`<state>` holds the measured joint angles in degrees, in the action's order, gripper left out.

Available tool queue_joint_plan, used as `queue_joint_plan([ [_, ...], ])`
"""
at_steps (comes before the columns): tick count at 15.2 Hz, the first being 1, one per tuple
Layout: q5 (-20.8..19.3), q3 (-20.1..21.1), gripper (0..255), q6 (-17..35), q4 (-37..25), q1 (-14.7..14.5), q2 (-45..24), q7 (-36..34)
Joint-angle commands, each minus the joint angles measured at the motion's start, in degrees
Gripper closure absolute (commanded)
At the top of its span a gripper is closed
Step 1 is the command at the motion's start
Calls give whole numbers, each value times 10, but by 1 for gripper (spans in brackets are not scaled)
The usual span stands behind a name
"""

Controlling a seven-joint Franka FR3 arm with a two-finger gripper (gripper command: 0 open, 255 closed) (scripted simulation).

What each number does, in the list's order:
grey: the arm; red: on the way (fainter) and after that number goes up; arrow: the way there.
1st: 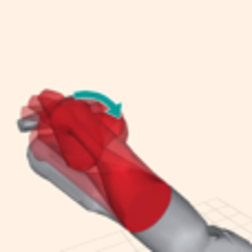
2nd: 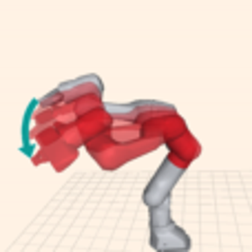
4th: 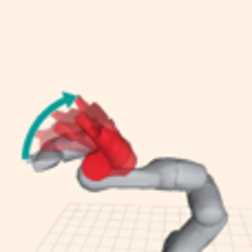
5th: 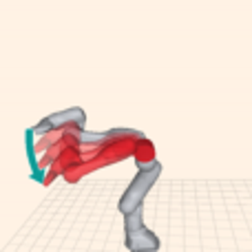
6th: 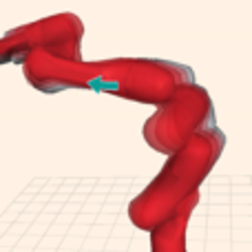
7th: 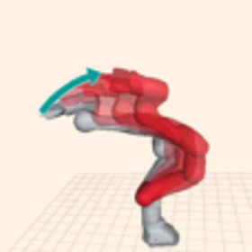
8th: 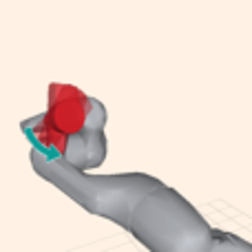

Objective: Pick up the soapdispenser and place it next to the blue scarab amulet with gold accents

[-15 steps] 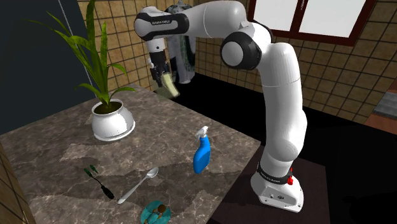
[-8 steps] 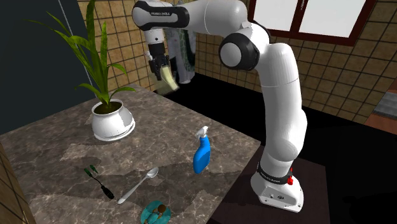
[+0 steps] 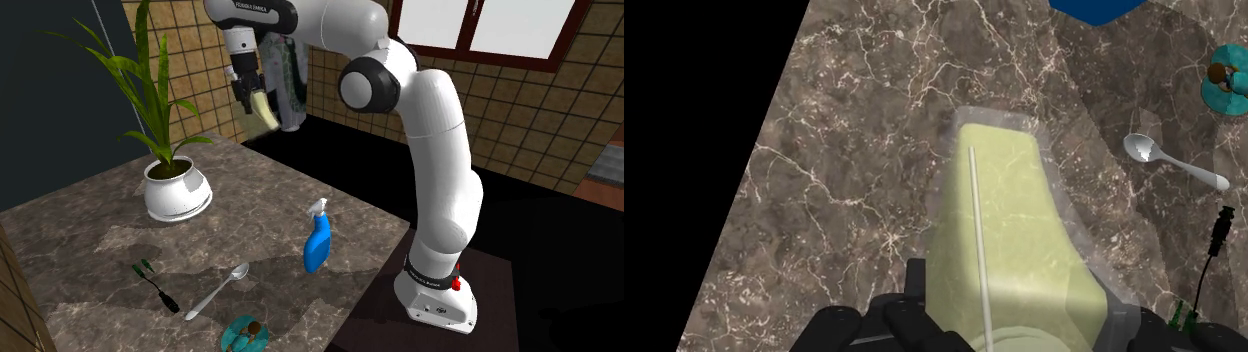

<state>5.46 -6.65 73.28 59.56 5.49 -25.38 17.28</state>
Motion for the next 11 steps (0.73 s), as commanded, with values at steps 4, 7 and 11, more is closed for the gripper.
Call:
queue_joint_plan([
  [4,-13,-3,0,-29,-40,-5,-7,-11],
  [7,-53,-12,0,-95,-140,-24,-32,-37],
  [11,-82,-21,0,-110,-154,-43,-27,-52],
])
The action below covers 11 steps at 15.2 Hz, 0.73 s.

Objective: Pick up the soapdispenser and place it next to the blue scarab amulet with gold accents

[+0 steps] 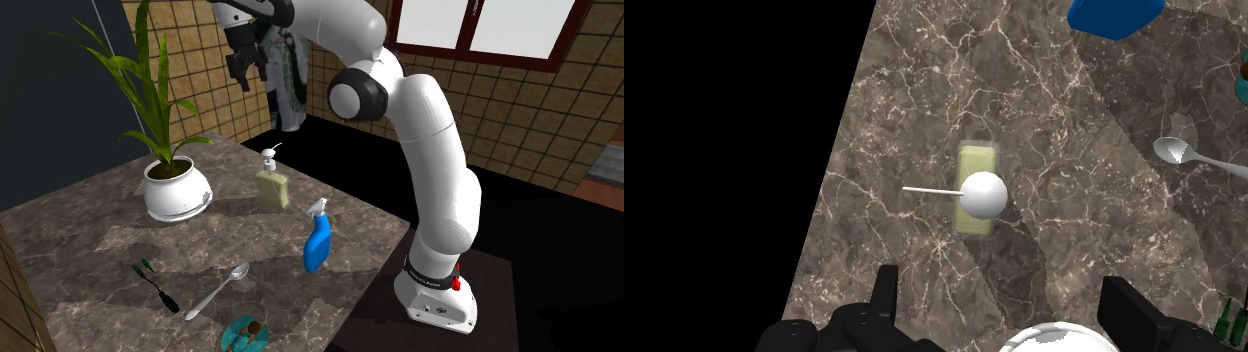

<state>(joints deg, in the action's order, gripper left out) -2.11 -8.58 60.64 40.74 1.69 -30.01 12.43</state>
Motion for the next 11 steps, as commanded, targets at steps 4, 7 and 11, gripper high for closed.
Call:
queue_joint_plan([
  [4,-12,-2,0,83,156,-12,75,-9],
  [7,-13,-2,0,104,192,-14,90,-11],
  [11,-13,-2,0,104,192,-14,90,-11],
])
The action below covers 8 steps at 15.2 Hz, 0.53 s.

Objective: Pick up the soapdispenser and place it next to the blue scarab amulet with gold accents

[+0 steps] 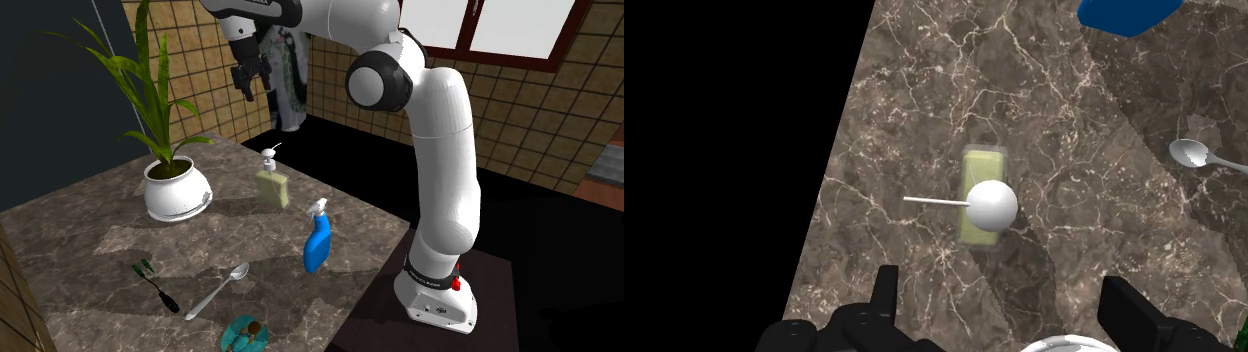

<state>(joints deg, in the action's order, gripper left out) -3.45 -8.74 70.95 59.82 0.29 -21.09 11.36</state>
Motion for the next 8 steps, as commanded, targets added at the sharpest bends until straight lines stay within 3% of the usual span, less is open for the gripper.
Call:
queue_joint_plan([
  [1,0,0,0,0,1,0,0,0],
  [3,0,0,0,0,0,0,0,0],
  [4,0,0,255,0,0,0,0,0],
  [8,0,0,255,0,0,0,0,0],
])
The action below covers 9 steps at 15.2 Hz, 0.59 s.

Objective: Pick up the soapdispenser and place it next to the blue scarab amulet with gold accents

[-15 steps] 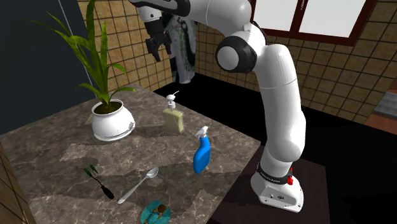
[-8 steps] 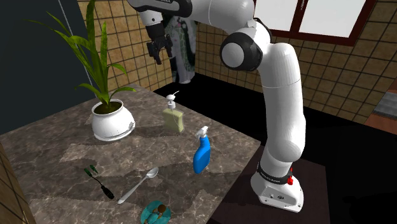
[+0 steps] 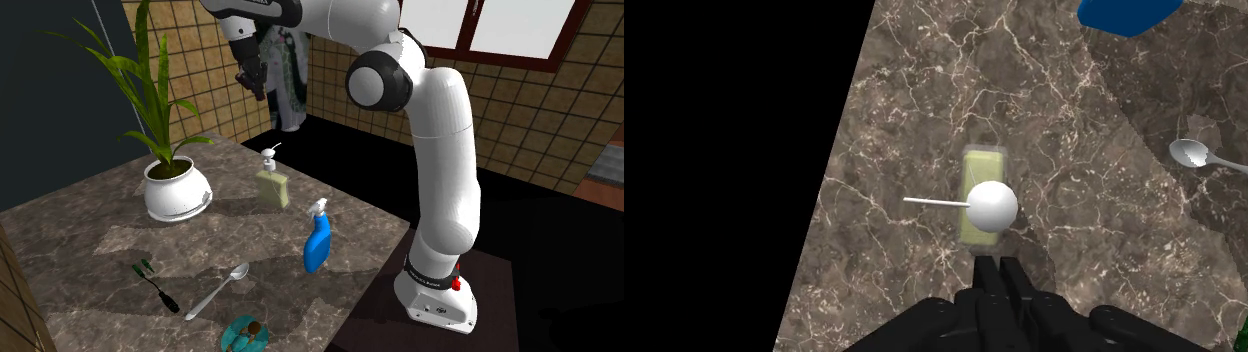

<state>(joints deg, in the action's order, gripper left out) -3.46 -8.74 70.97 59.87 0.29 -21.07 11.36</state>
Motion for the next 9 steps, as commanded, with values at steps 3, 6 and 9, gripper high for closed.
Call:
queue_joint_plan([
  [3,0,0,255,0,0,0,0,0],
  [6,0,0,0,0,0,0,0,0],
  [9,1,1,0,67,92,-5,22,-18],
])
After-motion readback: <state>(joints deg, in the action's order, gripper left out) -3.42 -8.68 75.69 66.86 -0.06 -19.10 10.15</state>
